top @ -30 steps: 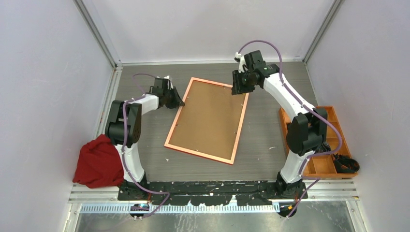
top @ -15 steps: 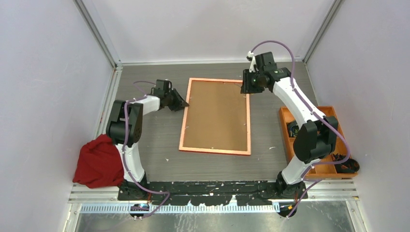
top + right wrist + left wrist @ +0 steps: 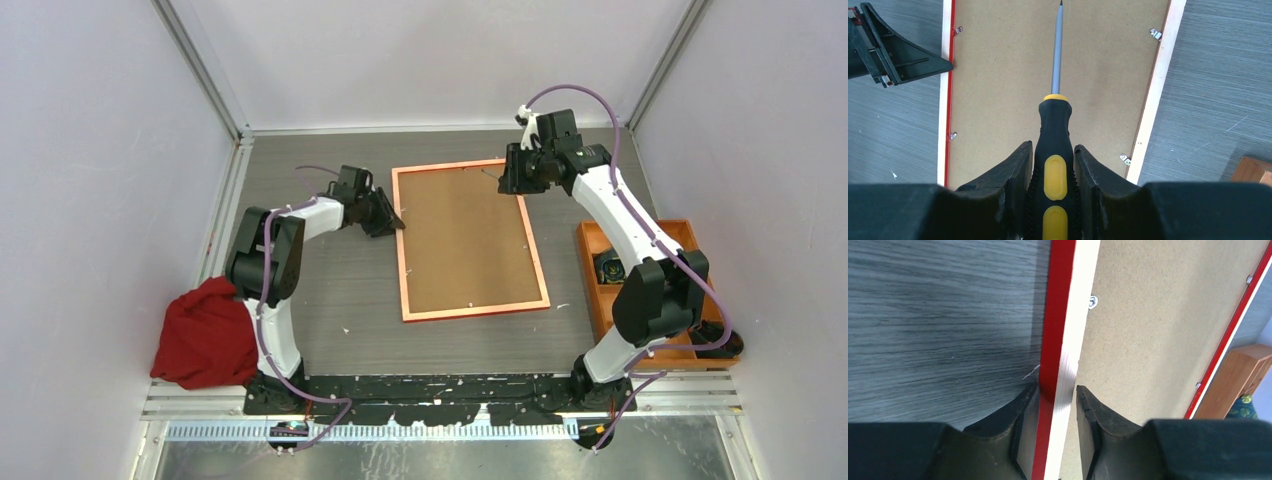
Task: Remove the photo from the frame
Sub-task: Adjust the photo frame at the center of the board.
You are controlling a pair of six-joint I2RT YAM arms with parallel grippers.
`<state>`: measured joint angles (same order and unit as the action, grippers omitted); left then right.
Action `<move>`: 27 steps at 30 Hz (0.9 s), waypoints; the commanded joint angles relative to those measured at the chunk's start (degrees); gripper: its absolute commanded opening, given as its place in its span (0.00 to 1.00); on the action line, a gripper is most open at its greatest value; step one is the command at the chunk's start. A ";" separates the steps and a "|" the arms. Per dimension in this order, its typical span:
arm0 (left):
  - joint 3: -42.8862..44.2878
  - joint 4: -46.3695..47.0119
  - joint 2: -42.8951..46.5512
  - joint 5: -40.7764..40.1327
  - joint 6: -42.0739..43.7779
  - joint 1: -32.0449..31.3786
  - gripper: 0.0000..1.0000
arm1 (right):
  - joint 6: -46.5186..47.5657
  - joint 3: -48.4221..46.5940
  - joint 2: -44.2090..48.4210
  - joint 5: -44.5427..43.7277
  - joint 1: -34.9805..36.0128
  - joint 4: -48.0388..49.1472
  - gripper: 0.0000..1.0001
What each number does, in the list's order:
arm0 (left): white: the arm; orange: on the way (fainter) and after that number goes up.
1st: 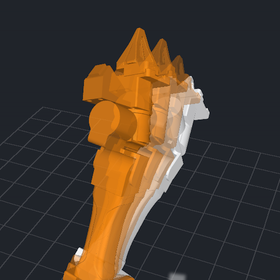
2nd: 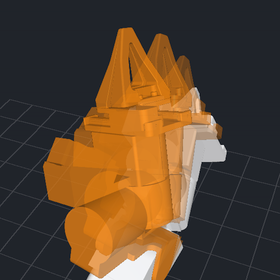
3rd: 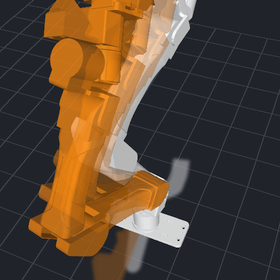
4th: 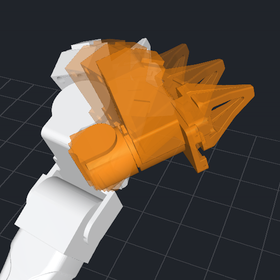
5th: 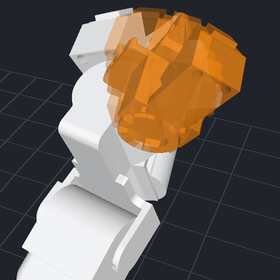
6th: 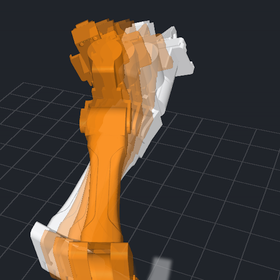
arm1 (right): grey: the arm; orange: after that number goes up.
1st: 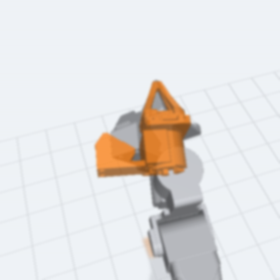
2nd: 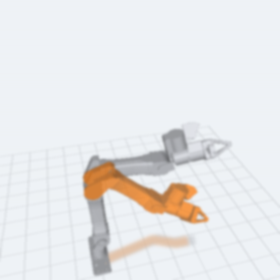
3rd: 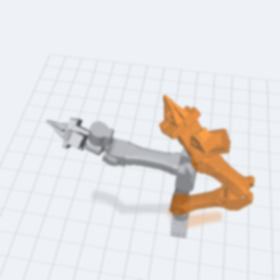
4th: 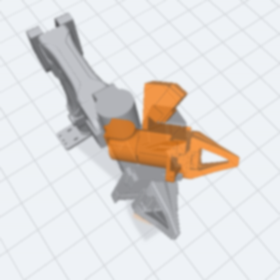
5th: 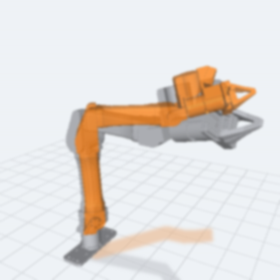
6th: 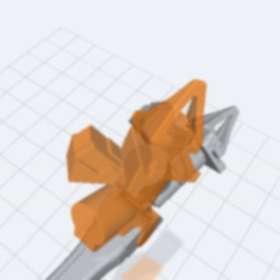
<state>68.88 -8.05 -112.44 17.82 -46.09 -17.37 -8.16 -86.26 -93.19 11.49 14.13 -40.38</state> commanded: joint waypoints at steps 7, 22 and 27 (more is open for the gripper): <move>-0.77 -5.35 1.56 7.43 8.67 -1.99 0.46 | 1.46 0.32 4.49 2.13 -0.29 4.02 0.01; -0.63 -5.89 8.13 9.54 14.27 -2.60 0.58 | 9.26 -0.78 6.52 10.24 -0.76 0.75 0.01; -0.86 -5.57 17.80 11.62 19.10 0.87 0.73 | 14.32 -2.01 6.69 17.43 -0.76 -4.08 0.01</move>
<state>67.64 -14.09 -104.79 26.89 -32.49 -19.25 1.02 -85.38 -89.97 21.82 13.63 -42.09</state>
